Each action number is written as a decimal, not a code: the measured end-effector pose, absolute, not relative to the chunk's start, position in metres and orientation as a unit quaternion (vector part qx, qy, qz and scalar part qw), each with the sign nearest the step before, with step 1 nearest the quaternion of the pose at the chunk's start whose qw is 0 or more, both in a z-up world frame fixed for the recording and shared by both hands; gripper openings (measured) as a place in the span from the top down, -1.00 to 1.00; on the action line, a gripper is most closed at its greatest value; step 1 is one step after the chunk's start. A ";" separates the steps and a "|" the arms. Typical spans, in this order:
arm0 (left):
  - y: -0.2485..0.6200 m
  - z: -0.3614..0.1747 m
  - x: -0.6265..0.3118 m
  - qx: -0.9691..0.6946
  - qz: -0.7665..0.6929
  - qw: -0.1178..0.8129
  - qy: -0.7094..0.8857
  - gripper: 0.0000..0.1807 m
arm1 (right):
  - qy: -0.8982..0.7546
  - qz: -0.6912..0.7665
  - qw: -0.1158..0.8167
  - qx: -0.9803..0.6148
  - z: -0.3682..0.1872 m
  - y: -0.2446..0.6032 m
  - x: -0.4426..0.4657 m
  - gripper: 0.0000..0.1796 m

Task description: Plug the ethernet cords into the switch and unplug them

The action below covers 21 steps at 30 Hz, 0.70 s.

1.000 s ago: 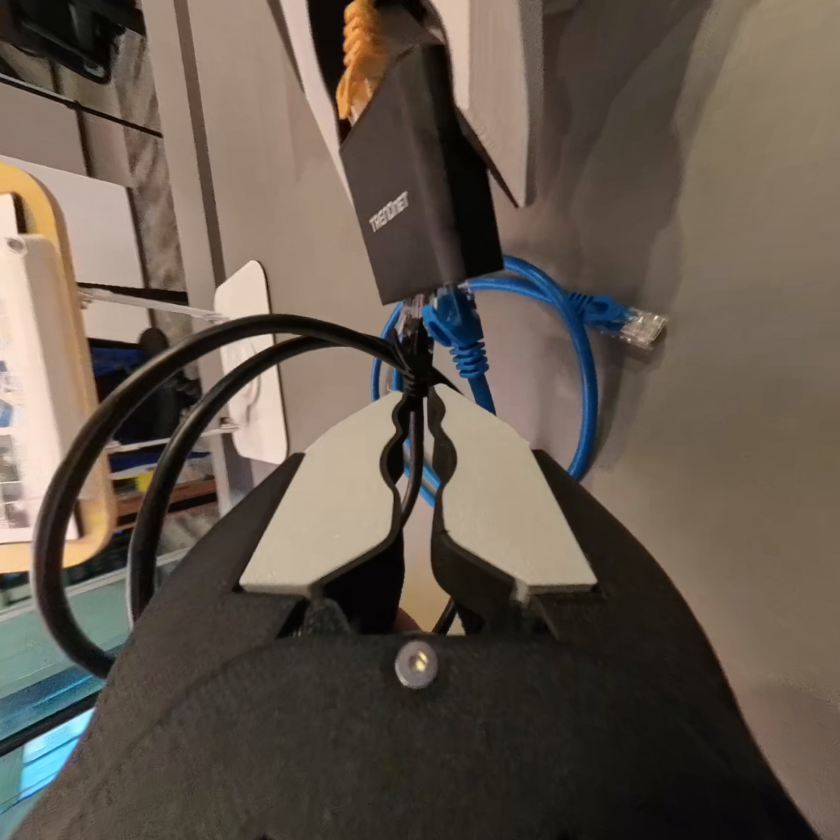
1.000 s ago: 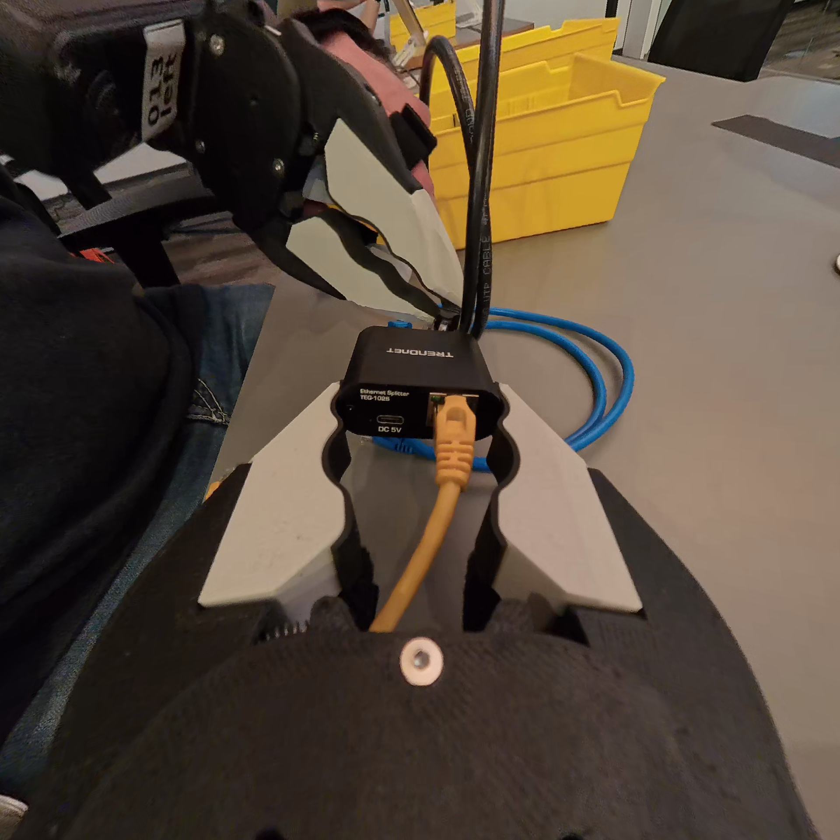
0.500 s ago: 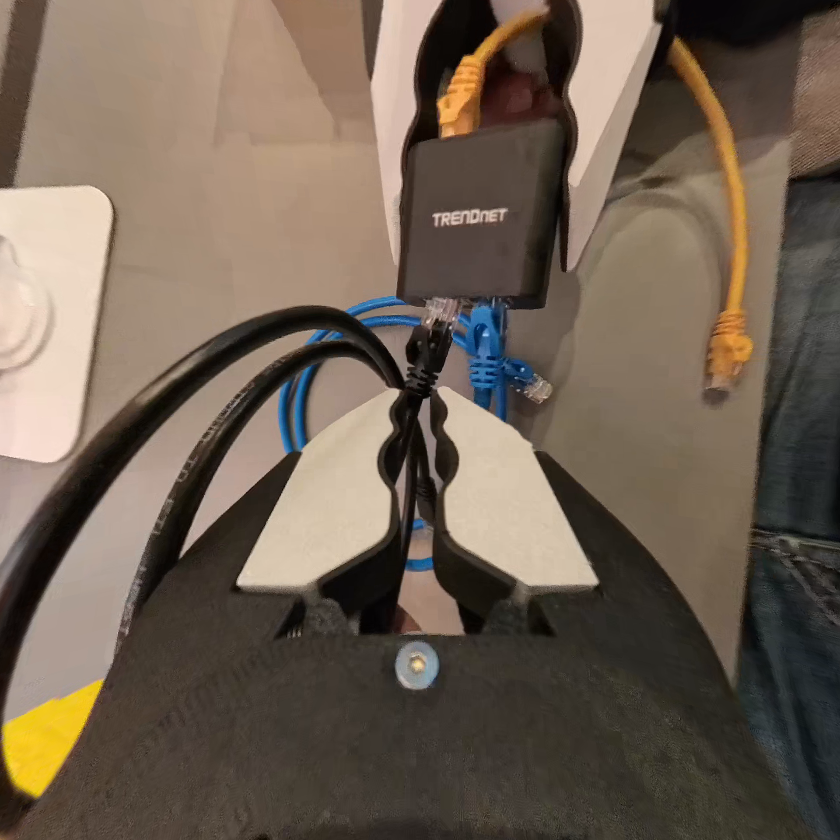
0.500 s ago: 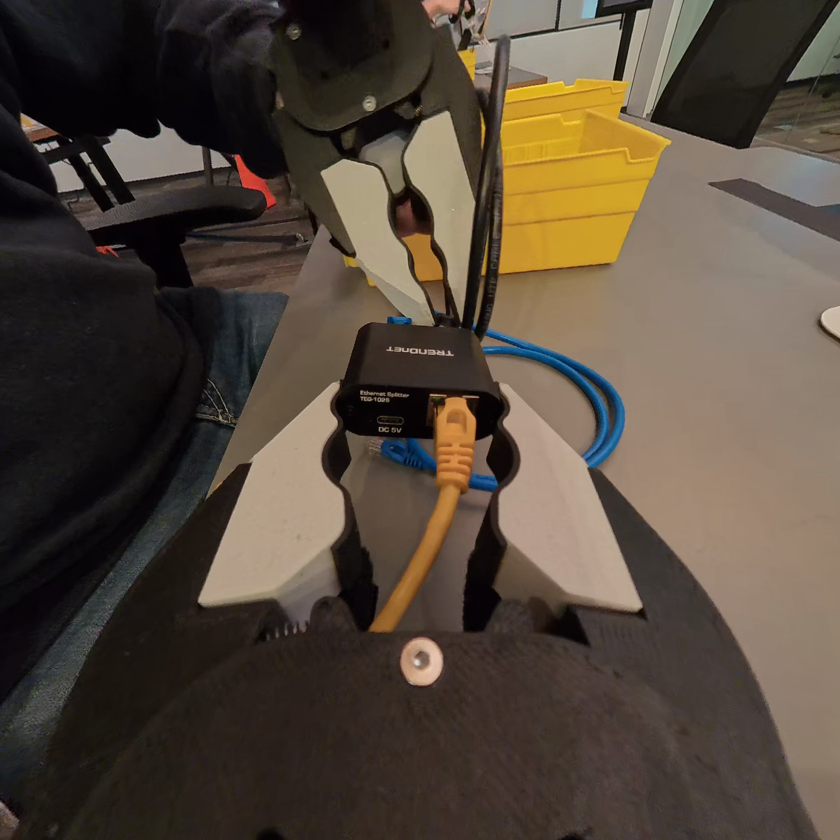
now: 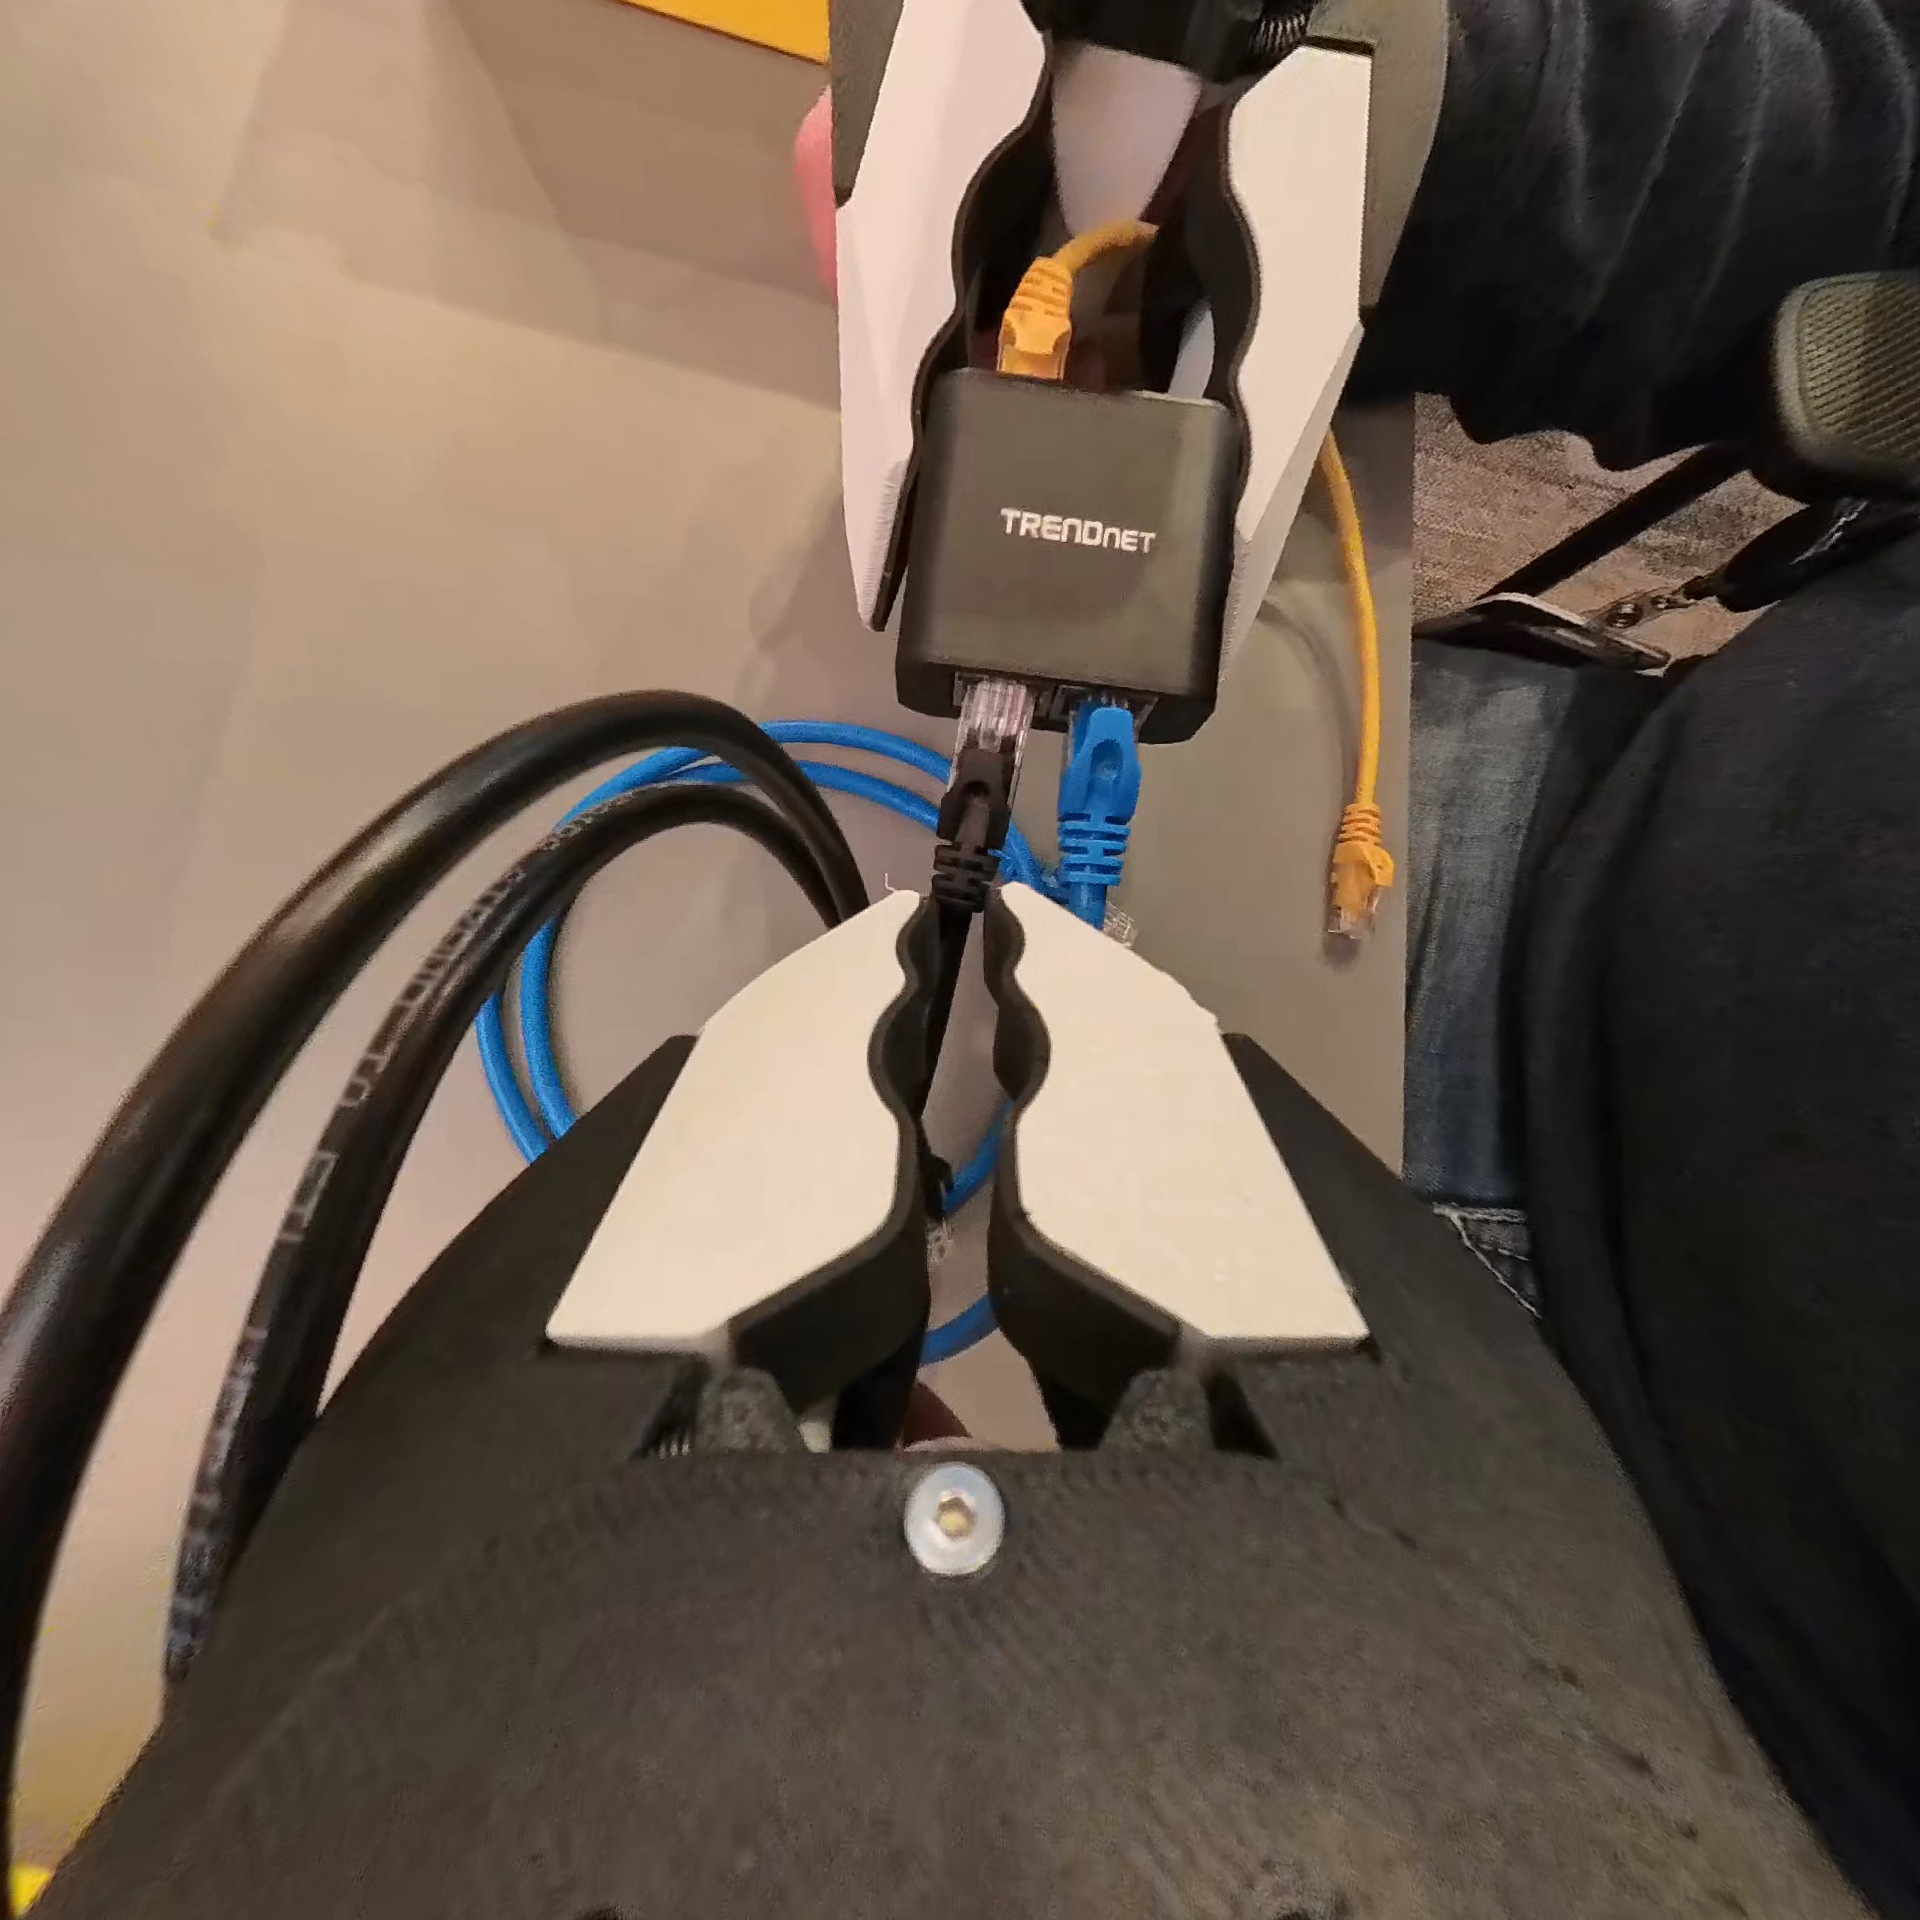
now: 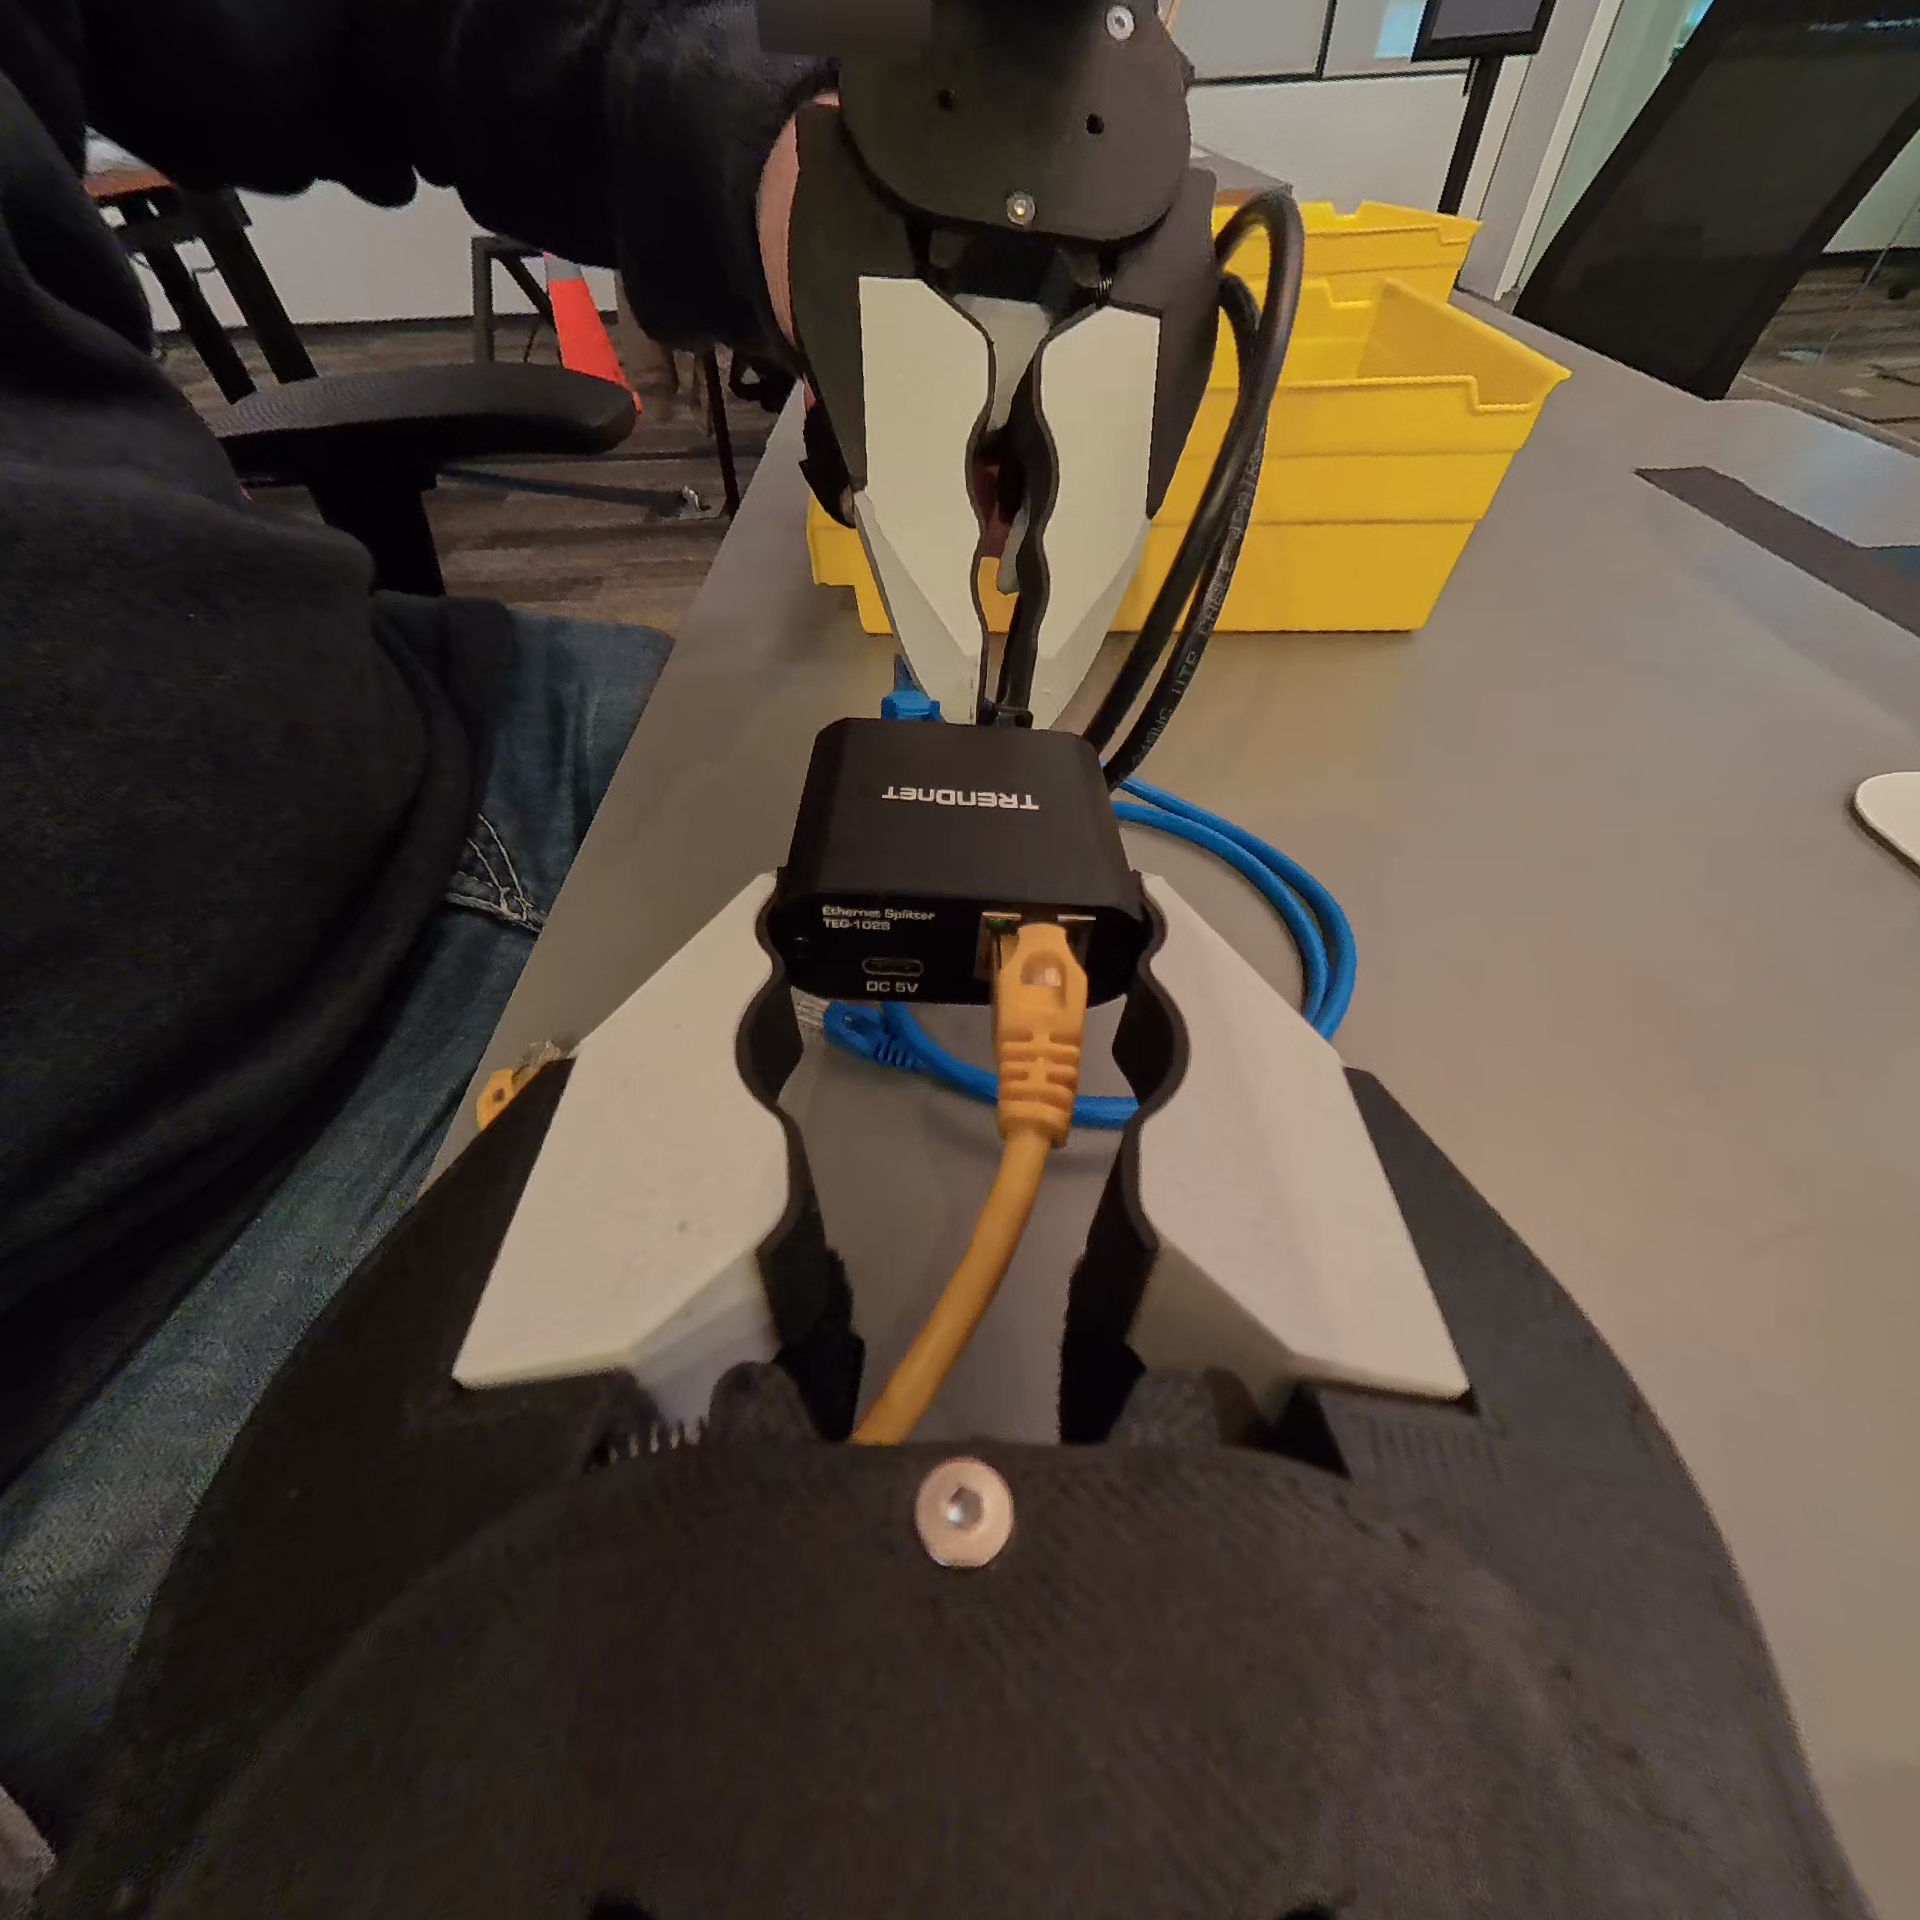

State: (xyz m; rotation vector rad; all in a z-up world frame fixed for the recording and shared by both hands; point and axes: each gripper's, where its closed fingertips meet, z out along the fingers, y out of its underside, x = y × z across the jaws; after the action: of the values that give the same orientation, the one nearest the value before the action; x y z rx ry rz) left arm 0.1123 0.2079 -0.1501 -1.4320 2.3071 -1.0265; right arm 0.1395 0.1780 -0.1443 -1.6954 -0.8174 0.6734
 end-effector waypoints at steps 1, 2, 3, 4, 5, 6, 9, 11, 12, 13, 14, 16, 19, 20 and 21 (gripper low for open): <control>0.208 -0.149 0.113 -0.492 -0.353 0.122 0.787 0.92 | -0.347 0.279 0.537 -0.717 -0.146 0.178 0.140 0.33; 0.208 -0.148 0.112 -0.492 -0.355 0.123 0.785 0.92 | -0.349 0.277 0.535 -0.718 -0.148 0.178 0.140 0.33; 0.208 -0.146 0.112 -0.493 -0.355 0.126 0.784 0.92 | -0.349 0.276 0.536 -0.717 -0.147 0.178 0.139 0.33; 0.207 -0.145 0.112 -0.491 -0.355 0.125 0.786 0.92 | -0.350 0.276 0.538 -0.715 -0.146 0.178 0.139 0.33; 0.206 -0.146 0.111 -0.488 -0.350 0.124 0.790 0.92 | -0.353 0.274 0.536 -0.717 -0.147 0.177 0.138 0.33; 0.207 -0.147 0.110 -0.484 -0.340 0.128 0.796 0.92 | -0.358 0.267 0.531 -0.720 -0.149 0.178 0.138 0.33; 0.208 -0.145 0.109 -0.483 -0.328 0.142 0.799 0.92 | -0.364 0.251 0.525 -0.727 -0.151 0.178 0.138 0.33; 0.210 -0.143 0.111 -0.476 -0.304 0.161 0.809 0.92 | -0.372 0.229 0.513 -0.739 -0.157 0.179 0.139 0.33; 0.210 -0.144 0.110 -0.473 -0.294 0.161 0.815 0.92 | -0.373 0.228 0.510 -0.741 -0.157 0.179 0.138 0.33; 0.210 -0.145 0.110 -0.474 -0.287 0.160 0.817 0.92 | -0.376 0.225 0.506 -0.743 -0.159 0.178 0.138 0.33; 0.210 -0.148 0.109 -0.477 -0.279 0.157 0.819 0.92 | -0.380 0.220 0.502 -0.745 -0.160 0.178 0.138 0.33; 0.210 -0.150 0.108 -0.469 -0.260 0.160 0.829 0.92 | -0.385 0.214 0.496 -0.749 -0.161 0.178 0.137 0.33; 0.211 -0.149 0.109 -0.463 -0.238 0.170 0.837 0.93 | -0.393 0.197 0.483 -0.757 -0.162 0.178 0.139 0.33; 0.212 -0.151 0.109 -0.459 -0.223 0.173 0.843 0.93 | -0.399 0.188 0.473 -0.763 -0.164 0.178 0.139 0.33; 0.213 -0.154 0.109 -0.459 -0.210 0.172 0.846 0.93 | -0.404 0.179 0.462 -0.769 -0.166 0.179 0.139 0.33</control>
State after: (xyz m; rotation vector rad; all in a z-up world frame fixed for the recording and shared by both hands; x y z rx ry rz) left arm 0.1085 0.2128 -0.1536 -1.3015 2.4011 -0.5962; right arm 0.1391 0.1785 -0.1658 -1.8908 -0.9939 0.4393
